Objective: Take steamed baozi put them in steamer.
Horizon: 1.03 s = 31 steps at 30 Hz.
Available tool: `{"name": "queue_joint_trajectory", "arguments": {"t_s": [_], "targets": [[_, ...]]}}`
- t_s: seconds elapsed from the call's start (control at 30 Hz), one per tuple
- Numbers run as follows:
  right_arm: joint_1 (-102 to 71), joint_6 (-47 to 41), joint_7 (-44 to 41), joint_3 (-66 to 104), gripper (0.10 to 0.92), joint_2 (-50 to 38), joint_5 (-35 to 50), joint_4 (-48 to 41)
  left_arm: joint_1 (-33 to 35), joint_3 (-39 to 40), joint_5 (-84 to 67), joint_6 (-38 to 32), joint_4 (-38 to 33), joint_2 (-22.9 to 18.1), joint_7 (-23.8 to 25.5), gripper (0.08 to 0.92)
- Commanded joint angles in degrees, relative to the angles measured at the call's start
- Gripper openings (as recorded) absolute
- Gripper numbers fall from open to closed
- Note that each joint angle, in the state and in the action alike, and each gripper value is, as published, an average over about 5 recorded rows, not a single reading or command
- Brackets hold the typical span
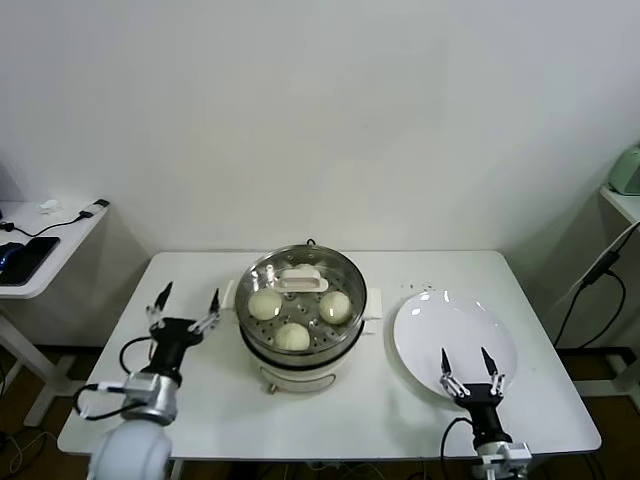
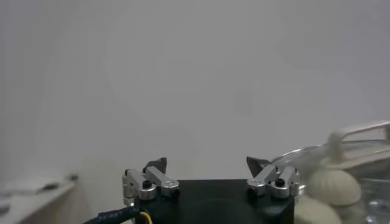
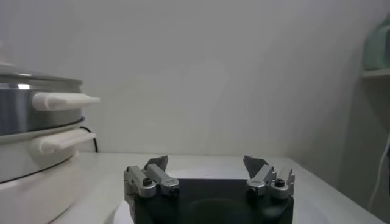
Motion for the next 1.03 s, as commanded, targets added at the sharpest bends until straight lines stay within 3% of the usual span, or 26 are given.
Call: {"name": "queue_joint_trajectory", "arguments": {"t_s": [0.03, 1.03], "targets": [[0.02, 0.35, -0.12, 0.28, 0.823, -0.31, 3.48, -0.69, 4.91, -5.38, -14.44, -15.43, 16.23, 3.04, 0.63, 0.823], [-0.33, -0.34, -0.97, -0.63, 0.823, -0.22, 3.05, -0.56, 5.81, -1.03, -9.75, -16.9, 15.85, 1.45, 1.11, 0.823]]}}
